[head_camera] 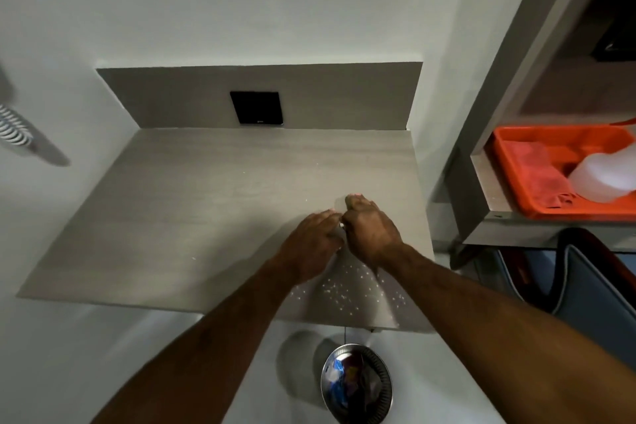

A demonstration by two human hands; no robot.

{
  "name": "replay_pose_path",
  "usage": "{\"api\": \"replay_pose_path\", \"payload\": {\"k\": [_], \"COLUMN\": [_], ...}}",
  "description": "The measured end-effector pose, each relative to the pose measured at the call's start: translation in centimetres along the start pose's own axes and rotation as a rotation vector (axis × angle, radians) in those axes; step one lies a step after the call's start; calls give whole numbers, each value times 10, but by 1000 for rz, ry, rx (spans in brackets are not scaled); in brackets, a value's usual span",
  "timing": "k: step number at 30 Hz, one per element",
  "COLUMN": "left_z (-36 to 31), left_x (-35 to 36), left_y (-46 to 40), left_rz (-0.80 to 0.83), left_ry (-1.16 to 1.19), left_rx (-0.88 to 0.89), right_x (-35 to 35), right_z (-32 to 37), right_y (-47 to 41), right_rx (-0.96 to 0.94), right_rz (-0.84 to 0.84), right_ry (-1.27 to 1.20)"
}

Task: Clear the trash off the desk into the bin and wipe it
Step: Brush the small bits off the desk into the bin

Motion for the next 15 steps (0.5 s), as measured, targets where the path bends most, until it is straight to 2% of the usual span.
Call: {"api": "replay_pose_path", "payload": {"k": [2, 5, 7, 10, 12, 15], "left_z": [3, -1, -11, -45, -60, -57], "left_x": [2, -5, -5, 28, 73, 151], "left_y": [4, 32, 69, 136, 186, 241], "left_rz": [-13, -274, -375, -446, -405, -187], "left_ry": [25, 166, 232, 236, 219, 232], "left_rx": [-114, -255, -389, -335, -363, -479], "right_x": [-4, -14, -11, 23, 67, 144], "right_z": [0, 10, 28, 61, 76, 76], "right_y": [1, 26, 62, 133, 184, 243], "right_rx": [47, 140, 151, 58, -13, -26], "right_rz": [-49, -233, -365, -476, -471, -294], "right_ry": [-41, -191, -263, -284, -345, -366]}}
Point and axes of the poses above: each hand's wrist, its own y-axis away from the middle knuckle, its own x-axis out of the palm, z = x × y, the point moved 4 cm from there along -y, towards the middle knuckle, and after that the axes turned 9 degrees about -x, right-handed, at the moved point
